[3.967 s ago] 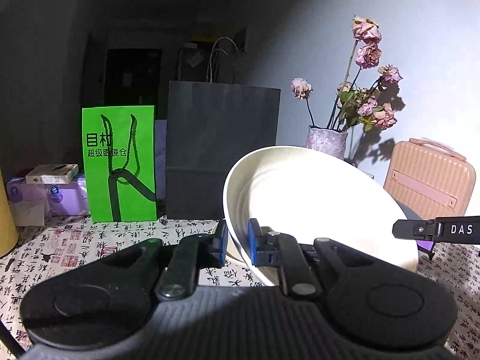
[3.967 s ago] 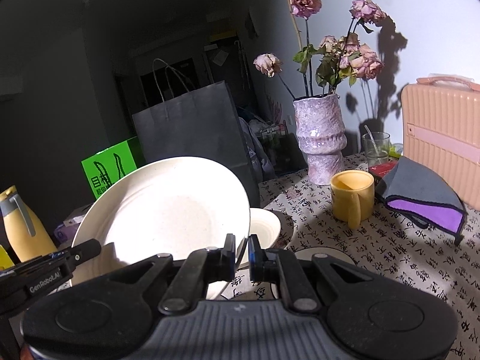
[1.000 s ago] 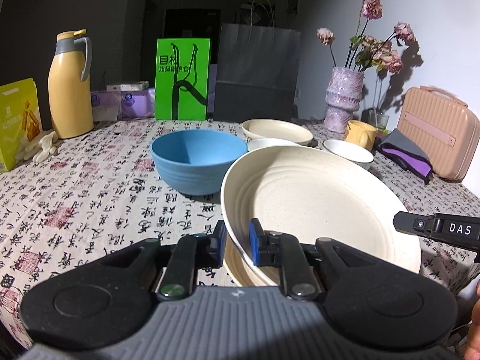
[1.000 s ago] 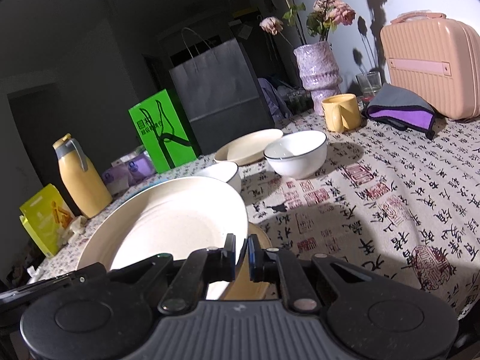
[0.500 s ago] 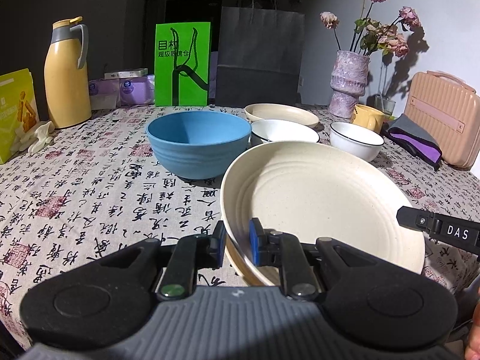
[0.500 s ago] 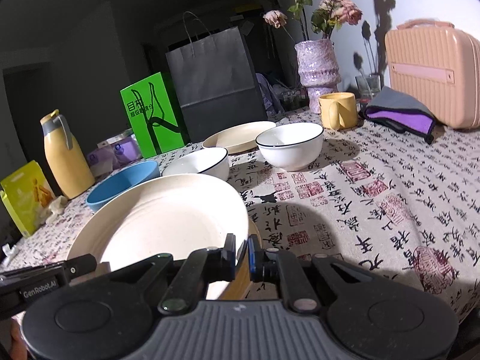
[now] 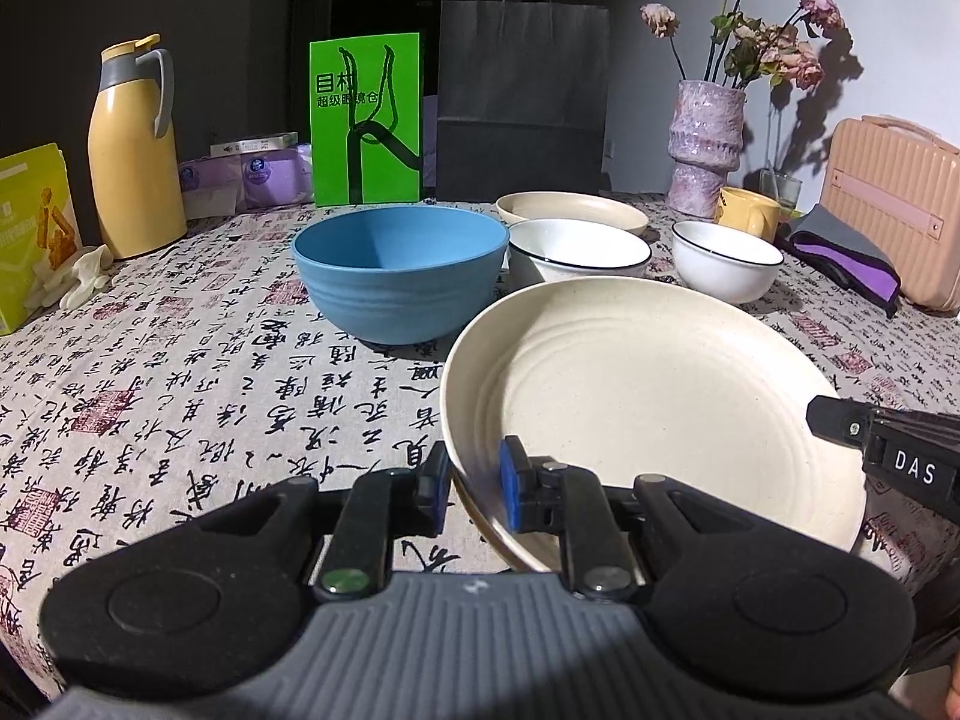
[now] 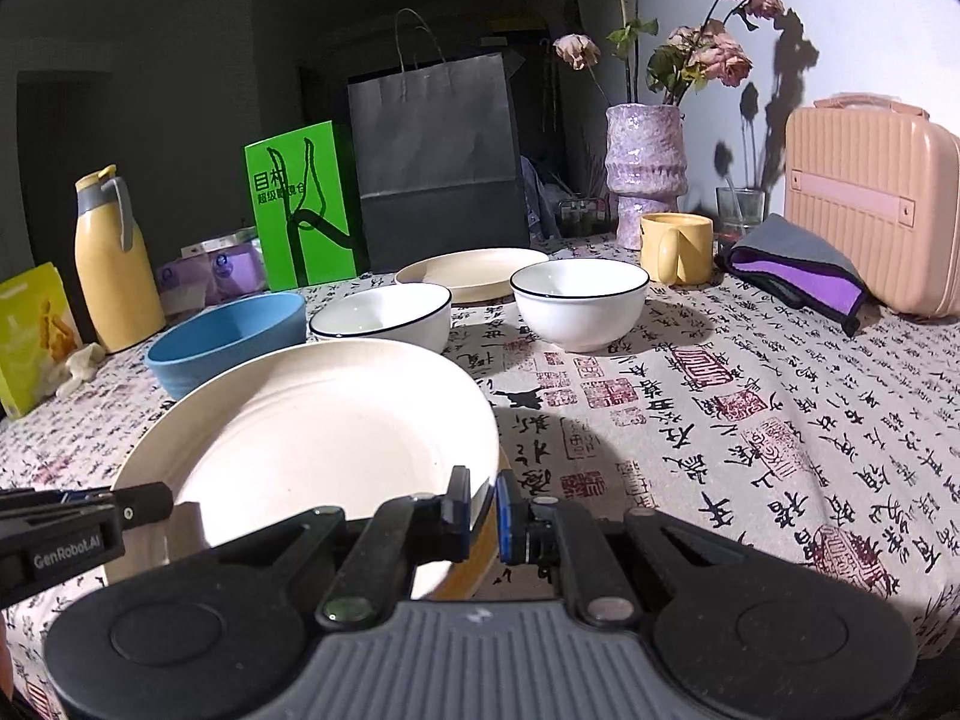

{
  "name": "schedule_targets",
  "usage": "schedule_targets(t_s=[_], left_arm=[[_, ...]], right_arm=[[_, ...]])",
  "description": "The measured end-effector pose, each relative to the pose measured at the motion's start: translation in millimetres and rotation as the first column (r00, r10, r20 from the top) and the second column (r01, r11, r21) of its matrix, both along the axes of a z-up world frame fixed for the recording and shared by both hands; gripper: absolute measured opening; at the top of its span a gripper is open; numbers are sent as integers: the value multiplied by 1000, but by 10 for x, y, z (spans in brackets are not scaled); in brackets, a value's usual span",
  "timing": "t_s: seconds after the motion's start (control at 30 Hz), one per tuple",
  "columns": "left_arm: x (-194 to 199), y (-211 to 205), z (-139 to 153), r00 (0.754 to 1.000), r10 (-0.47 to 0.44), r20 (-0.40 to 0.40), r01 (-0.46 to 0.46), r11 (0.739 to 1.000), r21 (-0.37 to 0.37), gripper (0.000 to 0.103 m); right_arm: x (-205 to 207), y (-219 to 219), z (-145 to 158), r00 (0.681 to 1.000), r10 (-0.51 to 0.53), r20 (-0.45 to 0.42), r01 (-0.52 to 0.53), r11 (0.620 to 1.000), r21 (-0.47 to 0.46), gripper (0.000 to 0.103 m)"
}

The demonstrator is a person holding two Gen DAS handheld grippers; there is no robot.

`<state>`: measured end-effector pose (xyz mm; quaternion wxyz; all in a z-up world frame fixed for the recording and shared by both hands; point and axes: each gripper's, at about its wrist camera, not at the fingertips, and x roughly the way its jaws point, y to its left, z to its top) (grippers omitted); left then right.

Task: Organize plates and bowls
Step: 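Carry the cream plate back over the bowls toward the plate on the cloth, then lower the cream plate onto the first plate and open both tools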

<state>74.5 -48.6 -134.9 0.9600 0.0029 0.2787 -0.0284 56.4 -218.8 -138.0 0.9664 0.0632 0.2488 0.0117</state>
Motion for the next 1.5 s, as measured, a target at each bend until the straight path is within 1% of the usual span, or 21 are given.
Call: schedule_targets(t_s=[0.1, 0.27, 0.67, 0.93, 1.27, 1.47, 1.5], left_arm=[[-5, -14, -13, 1000, 2, 9, -2, 1000, 13, 17], [7, -34, -34, 1000, 5, 12, -5, 999, 33, 18], [30, -112, -81, 1000, 5, 23, -8, 995, 101, 18], [60, -127, -120, 1000, 5, 13, -6, 992, 126, 18], [57, -166, -134, 1000, 5, 21, -8, 989, 147, 18], [65, -141, -131, 1000, 0, 17, -2, 991, 135, 20], [69, -135, -127, 1000, -2, 15, 0, 992, 129, 20]], right_arm=[[-10, 28, -11, 1000, -1, 3, 1, 1000, -28, 9], [-21, 115, -34, 1000, -4, 23, 7, 994, -107, 9], [-11, 183, -97, 1000, -7, 21, 11, 982, -187, 10], [-12, 196, -107, 1000, -7, 20, 11, 980, -199, 10], [-9, 194, -120, 1000, -9, 15, 12, 980, -200, 10], [-8, 185, -136, 1000, -7, 13, 9, 981, -196, 11], [-10, 180, -141, 1000, -5, 12, 7, 981, -191, 13]])
